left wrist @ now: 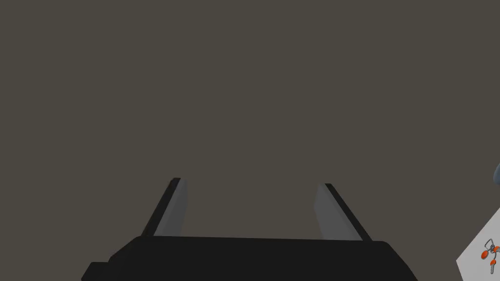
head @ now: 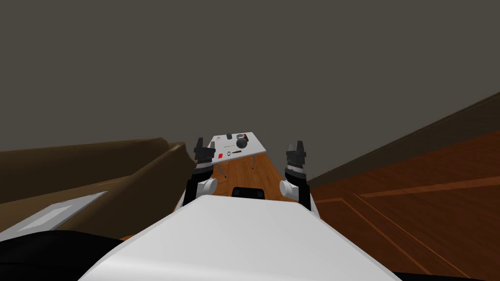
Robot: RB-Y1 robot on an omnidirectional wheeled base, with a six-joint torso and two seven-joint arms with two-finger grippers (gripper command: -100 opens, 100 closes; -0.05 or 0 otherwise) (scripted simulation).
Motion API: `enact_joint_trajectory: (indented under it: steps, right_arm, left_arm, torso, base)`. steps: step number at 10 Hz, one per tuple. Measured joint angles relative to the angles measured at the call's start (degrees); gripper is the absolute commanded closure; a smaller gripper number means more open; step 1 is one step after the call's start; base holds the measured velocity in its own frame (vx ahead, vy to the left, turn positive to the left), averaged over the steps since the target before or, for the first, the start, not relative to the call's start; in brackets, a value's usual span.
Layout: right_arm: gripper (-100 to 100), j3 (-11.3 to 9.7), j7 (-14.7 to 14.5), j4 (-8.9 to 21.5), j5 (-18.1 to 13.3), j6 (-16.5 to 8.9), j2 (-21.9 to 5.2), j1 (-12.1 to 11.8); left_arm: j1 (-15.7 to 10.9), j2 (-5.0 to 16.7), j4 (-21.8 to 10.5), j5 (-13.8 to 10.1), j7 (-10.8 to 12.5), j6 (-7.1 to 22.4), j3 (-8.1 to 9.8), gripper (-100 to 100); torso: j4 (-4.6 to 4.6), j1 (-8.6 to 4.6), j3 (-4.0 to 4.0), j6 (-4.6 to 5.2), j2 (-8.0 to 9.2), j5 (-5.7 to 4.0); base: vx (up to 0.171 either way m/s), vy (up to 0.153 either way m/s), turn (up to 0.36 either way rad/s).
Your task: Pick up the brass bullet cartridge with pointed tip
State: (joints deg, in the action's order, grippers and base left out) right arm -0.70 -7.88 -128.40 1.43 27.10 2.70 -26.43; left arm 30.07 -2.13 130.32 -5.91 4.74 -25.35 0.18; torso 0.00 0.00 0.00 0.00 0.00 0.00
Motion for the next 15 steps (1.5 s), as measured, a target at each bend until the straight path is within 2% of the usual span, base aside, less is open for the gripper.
enact_joint_trajectory:
  steps: [4,6,11,15]
  right_arm:
    - [0,0.0,0.0,0.0,0.0,0.0,0.0,0.0]
    - [0,0.0,0.0,0.0,0.0,0.0,0.0,0.0]
    - [0,0.0,0.0,0.0,0.0,0.0,0.0,0.0]
    - [0,0.0,0.0,0.0,0.0,0.0,0.0,0.0]
  left_arm:
    - [-1.0,5.4,-0.7,-0.8,1.1,2.8,1.40,-100]
    - [-1.6,7.5,-0.9,-1.6,2.3,5.5,2.64,-100]
    - [-3.7,10.1,-2.6,-3.8,5.2,12.8,6.12,-100]
    - [-4.9,10.9,-3.3,-5.2,7.0,18.4,8.25,-100]
  torso:
    - [0.00,-0.17,0.01,0.01,0.02,-0.03]
    - [0.00,-0.21,0.00,0.01,0.01,-0.05]
    - [-0.01,-0.26,-0.02,0.01,-0.03,-0.06]
    - [-0.01,-0.19,-0.02,0.00,-0.04,-0.04]
  base:
    - [-0.002,-0.042,-0.052]
    - [-0.004,-0.064,-0.071]
    - [0.003,-0.063,-0.058]
    - [0.014,-0.055,-0.064]
